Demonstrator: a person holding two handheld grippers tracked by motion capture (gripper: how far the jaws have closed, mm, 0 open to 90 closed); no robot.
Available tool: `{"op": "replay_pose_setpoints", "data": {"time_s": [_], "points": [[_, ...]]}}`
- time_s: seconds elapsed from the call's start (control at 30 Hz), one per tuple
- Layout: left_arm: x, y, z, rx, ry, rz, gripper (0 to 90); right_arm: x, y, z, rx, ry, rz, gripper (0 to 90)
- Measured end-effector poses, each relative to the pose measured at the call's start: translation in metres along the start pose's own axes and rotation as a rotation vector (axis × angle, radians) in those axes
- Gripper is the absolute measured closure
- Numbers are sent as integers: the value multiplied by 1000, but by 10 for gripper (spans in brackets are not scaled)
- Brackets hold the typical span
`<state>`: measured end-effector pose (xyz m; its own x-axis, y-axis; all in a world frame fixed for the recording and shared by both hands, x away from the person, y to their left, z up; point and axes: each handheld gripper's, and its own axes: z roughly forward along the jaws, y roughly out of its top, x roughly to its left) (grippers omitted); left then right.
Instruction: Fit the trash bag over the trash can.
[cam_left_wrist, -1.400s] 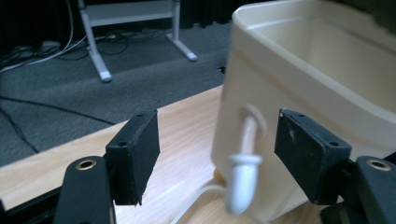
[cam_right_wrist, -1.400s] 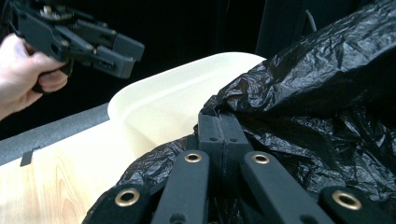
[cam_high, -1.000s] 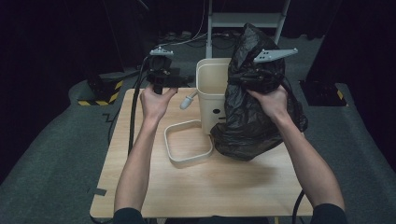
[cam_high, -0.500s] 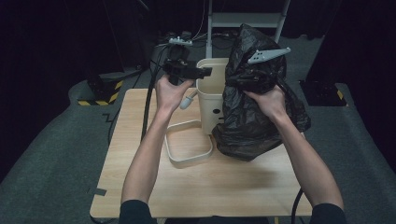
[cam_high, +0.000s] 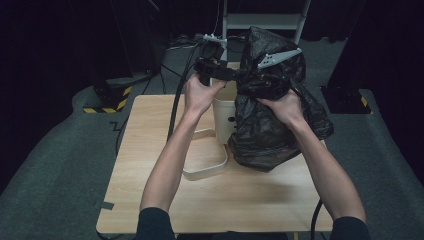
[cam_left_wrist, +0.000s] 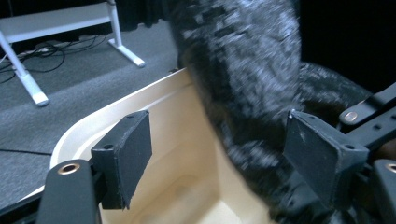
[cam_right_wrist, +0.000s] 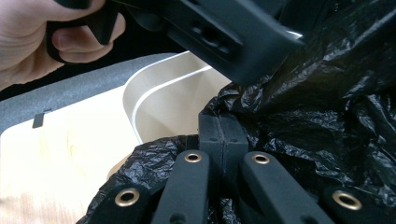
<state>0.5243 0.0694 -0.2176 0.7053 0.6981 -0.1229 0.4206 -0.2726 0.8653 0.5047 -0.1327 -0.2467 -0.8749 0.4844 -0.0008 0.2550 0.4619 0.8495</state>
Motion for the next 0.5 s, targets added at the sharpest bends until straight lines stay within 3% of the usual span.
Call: {"op": "replay_pose_setpoints", "data": {"time_s": [0.13,0.17,0.2,0.27,0.33,0.5], "points": [[-2,2,7,10,18,4,245,2,1,3,9,18,-7,899],[-4,1,10,-16,21,-34,256,2,2,4,11,22,-8,899],[-2,2,9,13,26,1,292,3,2,4,14,24,-10,899],[-5,2,11,4,49,10,385,3,2,4,16,31,-12,898],[-6,1,11,23,54,46,491,4,3,4,16,35,-18,897],[-10,0,11,51,80,97,665,6,3,4,18,29,-27,890]]}}
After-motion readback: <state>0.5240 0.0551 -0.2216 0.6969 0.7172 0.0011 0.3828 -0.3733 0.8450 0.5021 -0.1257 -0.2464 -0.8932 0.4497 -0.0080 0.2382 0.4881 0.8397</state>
